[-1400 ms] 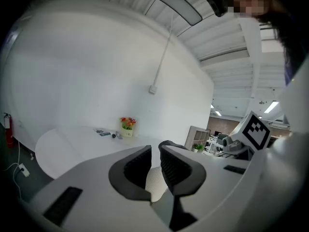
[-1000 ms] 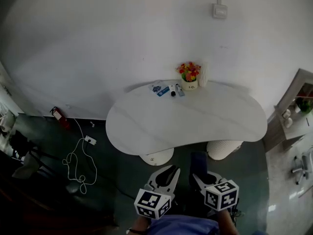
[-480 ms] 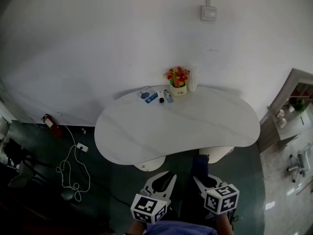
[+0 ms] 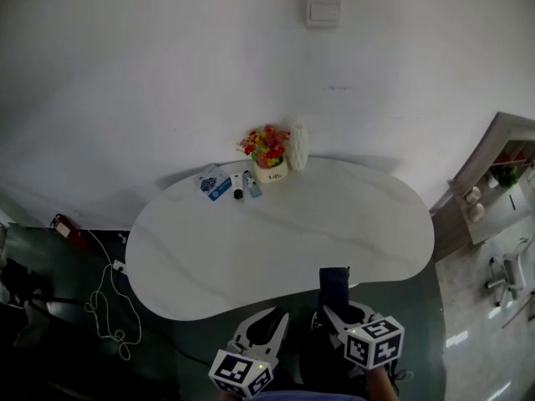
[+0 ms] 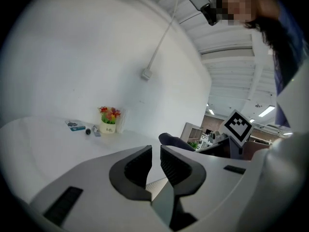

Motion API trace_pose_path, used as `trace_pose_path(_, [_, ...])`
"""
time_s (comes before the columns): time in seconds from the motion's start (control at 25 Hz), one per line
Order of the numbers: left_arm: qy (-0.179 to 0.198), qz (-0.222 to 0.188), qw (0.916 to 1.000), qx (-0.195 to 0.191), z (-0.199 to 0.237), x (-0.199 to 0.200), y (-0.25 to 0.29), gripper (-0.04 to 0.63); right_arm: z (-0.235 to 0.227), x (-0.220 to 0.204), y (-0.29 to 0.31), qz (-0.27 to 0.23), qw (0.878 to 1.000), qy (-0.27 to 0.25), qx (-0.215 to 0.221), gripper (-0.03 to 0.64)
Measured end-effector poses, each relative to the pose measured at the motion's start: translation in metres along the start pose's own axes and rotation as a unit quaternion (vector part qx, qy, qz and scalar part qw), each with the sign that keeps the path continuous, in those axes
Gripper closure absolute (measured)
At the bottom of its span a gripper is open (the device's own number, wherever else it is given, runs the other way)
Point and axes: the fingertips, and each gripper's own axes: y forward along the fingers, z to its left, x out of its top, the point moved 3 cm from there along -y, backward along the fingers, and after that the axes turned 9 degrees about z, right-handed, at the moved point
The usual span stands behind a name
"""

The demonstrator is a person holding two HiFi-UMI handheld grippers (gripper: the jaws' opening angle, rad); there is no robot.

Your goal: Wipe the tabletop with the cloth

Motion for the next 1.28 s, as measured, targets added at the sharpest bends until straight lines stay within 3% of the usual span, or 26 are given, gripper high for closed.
trace_pose_path(0.32, [-0.013,0.005,0.9994,0.033,0.018,0.047,0.092,0.537,-0.092,0.093,0.03,0.011,1.0,-0.014,0.012,0.534])
trace_pose_path(0.6, [-0.027,0.012,0.9967,0.076,0.029,0.072,0.137,0.537,-0.158,0.163,0.054,0.004,0.999,-0.043,0.007,0.534])
trace_pose_path(0.88, [-0.013,0.026,0.9939,0.106,0.038,0.087,0.143,0.537,-0.184,0.21,0.088,-0.005,0.999,-0.042,0.009,0.534])
trace_pose_path(1.08, [-0.009,0.026,0.9926,0.119,0.067,0.099,0.14,0.537,-0.19,0.238,0.123,-0.002,0.999,-0.04,-0.002,0.534])
trace_pose_path(1.28, [0.016,0.03,0.9955,0.088,0.089,0.114,0.155,0.537,-0.196,0.253,0.168,0.021,0.999,-0.031,-0.013,0.534])
